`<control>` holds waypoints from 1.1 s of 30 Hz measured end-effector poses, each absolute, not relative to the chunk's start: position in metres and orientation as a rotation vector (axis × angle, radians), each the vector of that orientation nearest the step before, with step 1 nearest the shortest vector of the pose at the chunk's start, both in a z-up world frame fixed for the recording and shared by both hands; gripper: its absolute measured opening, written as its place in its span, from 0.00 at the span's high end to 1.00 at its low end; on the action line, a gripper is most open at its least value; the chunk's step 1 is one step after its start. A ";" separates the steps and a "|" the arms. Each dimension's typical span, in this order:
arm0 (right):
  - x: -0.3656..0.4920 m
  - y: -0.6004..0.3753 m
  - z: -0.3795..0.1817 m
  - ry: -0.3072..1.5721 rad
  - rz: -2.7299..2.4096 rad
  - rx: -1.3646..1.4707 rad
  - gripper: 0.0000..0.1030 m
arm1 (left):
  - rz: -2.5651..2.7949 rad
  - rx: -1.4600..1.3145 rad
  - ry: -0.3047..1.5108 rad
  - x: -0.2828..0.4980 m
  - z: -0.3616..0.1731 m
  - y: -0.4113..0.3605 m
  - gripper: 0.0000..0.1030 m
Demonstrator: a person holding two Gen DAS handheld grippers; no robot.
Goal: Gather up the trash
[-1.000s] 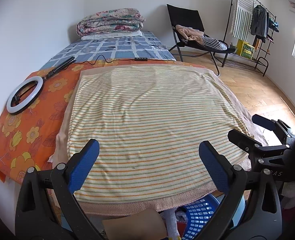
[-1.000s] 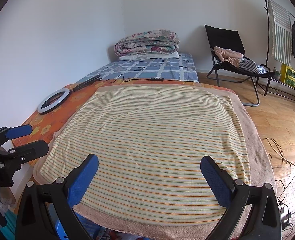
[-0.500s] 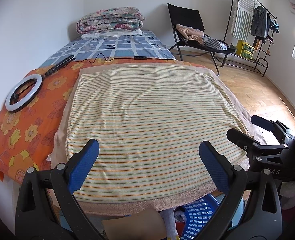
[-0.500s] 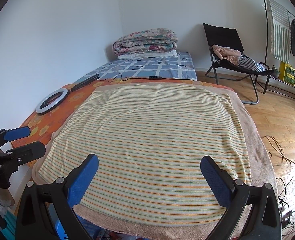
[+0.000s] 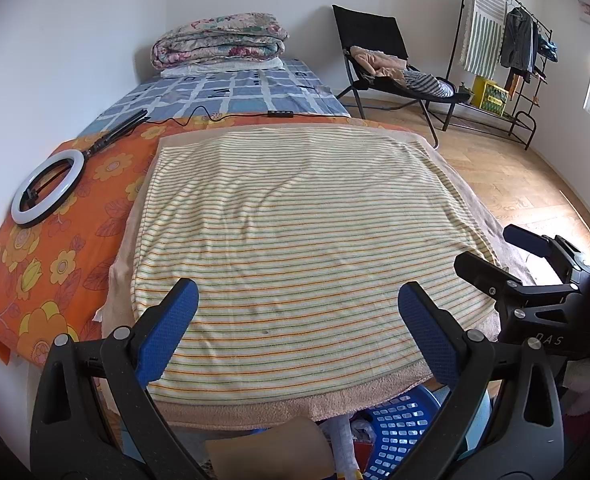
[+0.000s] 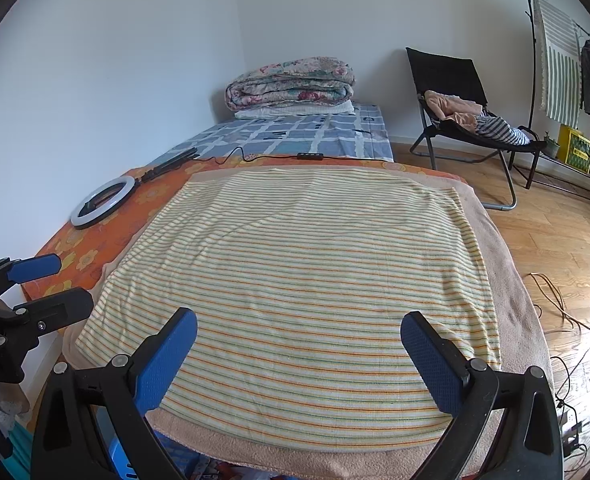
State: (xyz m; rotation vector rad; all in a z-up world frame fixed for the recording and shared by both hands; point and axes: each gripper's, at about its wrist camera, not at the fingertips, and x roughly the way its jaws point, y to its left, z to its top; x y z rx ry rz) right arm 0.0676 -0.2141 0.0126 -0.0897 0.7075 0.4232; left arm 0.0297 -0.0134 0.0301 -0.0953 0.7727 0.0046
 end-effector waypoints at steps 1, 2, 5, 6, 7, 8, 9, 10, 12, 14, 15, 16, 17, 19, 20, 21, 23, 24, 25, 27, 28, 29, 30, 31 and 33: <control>0.068 -0.214 0.013 0.707 0.423 -0.090 0.00 | 0.005 -0.094 0.772 0.030 0.031 -0.013 0.01; 0.068 -0.214 0.012 0.707 0.423 -0.090 0.00 | 0.005 -0.092 0.774 0.030 0.030 -0.014 0.01; 0.068 -0.215 0.013 0.709 0.424 -0.091 0.00 | 0.004 -0.093 0.773 0.030 0.031 -0.014 0.01; 0.068 -0.215 0.013 0.709 0.424 -0.092 0.00 | 0.003 -0.093 0.773 0.030 0.030 -0.014 0.01; 0.068 -0.215 0.013 0.709 0.423 -0.092 0.00 | 0.004 -0.091 0.773 0.029 0.029 -0.015 0.01; 0.068 -0.215 0.013 0.709 0.423 -0.092 0.00 | 0.005 -0.092 0.773 0.029 0.030 -0.014 0.01; 0.068 -0.215 0.013 0.709 0.424 -0.092 0.00 | 0.004 -0.092 0.774 0.029 0.029 -0.014 0.01; 0.068 -0.214 0.013 0.708 0.424 -0.092 0.00 | 0.003 -0.093 0.773 0.029 0.030 -0.014 0.01; 0.067 -0.214 0.013 0.709 0.423 -0.092 0.00 | 0.005 -0.092 0.773 0.029 0.030 -0.015 0.01; 0.067 -0.214 0.013 0.709 0.423 -0.091 0.00 | 0.005 -0.092 0.773 0.030 0.030 -0.015 0.01; 0.067 -0.214 0.013 0.709 0.423 -0.092 0.00 | 0.006 -0.091 0.774 0.029 0.029 -0.015 0.01; 0.067 -0.214 0.013 0.709 0.423 -0.093 0.00 | 0.005 -0.092 0.774 0.029 0.029 -0.015 0.01; 0.067 -0.214 0.013 0.709 0.423 -0.093 0.00 | 0.004 -0.093 0.774 0.029 0.029 -0.015 0.01; 0.067 -0.214 0.012 0.709 0.423 -0.092 0.00 | 0.004 -0.092 0.774 0.030 0.030 -0.015 0.01; 0.067 -0.214 0.012 0.709 0.423 -0.093 0.00 | 0.004 -0.091 0.774 0.030 0.030 -0.015 0.01; 0.067 -0.214 0.012 0.710 0.423 -0.093 0.00 | 0.004 -0.092 0.774 0.029 0.030 -0.015 0.01; 0.067 -0.214 0.012 0.709 0.422 -0.095 0.00 | 0.004 -0.092 0.774 0.030 0.030 -0.015 0.01; 0.067 -0.214 0.012 0.710 0.423 -0.095 0.00 | 0.005 -0.091 0.774 0.029 0.029 -0.015 0.01; 0.067 -0.214 0.012 0.710 0.423 -0.096 0.00 | 0.005 -0.090 0.775 0.029 0.029 -0.015 0.01; 0.067 -0.215 0.012 0.710 0.424 -0.097 0.00 | 0.004 -0.092 0.777 0.029 0.028 -0.015 0.01; 0.067 -0.215 0.012 0.710 0.423 -0.098 0.00 | 0.004 -0.092 0.777 0.028 0.027 -0.015 0.01; 0.067 -0.215 0.012 0.709 0.423 -0.097 0.00 | 0.004 -0.091 0.776 0.029 0.028 -0.015 0.01; 0.067 -0.215 0.012 0.709 0.423 -0.097 0.00 | 0.004 -0.091 0.775 0.028 0.027 -0.015 0.01; 0.067 -0.214 0.012 0.710 0.423 -0.097 0.00 | 0.003 -0.091 0.776 0.029 0.028 -0.015 0.01; 0.067 -0.214 0.012 0.711 0.423 -0.099 0.00 | 0.008 -0.090 0.778 0.029 0.027 -0.015 0.01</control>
